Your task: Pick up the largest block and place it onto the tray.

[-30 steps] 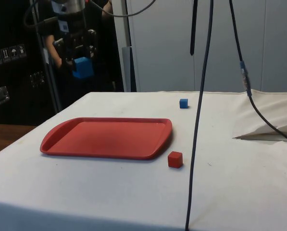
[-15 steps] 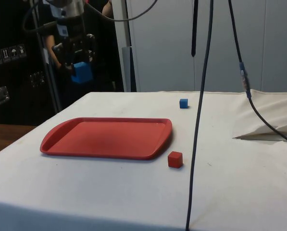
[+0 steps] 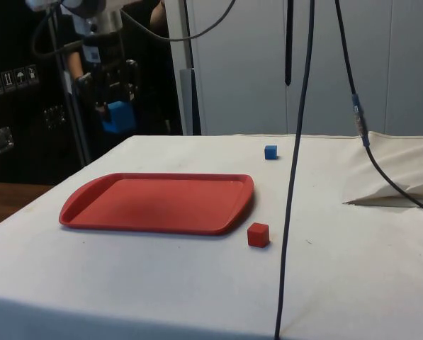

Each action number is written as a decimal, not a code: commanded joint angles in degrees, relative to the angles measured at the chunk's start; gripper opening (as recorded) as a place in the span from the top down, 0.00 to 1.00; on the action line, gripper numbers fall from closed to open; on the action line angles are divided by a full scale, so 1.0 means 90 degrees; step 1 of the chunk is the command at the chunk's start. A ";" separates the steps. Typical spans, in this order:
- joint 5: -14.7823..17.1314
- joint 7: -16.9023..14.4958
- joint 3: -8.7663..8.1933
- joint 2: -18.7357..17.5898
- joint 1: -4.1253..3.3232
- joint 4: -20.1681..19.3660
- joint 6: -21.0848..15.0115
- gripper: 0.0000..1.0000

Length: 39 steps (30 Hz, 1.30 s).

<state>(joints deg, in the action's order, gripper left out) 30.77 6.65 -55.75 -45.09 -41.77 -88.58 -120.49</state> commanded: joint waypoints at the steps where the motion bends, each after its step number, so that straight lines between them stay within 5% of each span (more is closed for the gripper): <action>1: 0.0070 -0.0102 0.0057 0.0045 0.0006 -0.0057 -0.0083 0.99; 8: 0.0032 -0.0306 0.0178 0.0000 0.0076 -0.0025 -0.0038 0.99; 17: 0.0274 -0.0891 0.0516 0.0006 0.0261 -0.0146 -0.0255 0.99; 18: 0.0197 -0.0783 0.0446 -0.0013 0.0229 -0.0115 -0.0172 0.99; 24: 0.0458 -0.1286 0.0707 -0.0006 0.0382 -0.0210 -0.0337 0.99; 27: 0.0452 -0.1318 0.0688 -0.0038 0.0369 -0.0197 -0.0274 0.99; 30: 0.0630 -0.1572 0.0815 -0.0038 0.0458 -0.0210 -0.0357 0.99; 39: 0.0974 -0.2094 0.0949 -0.0121 0.0554 -0.0210 -0.0363 0.99</action>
<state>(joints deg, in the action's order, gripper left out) 39.36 -12.15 -47.73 -46.47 -37.01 -90.36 -123.07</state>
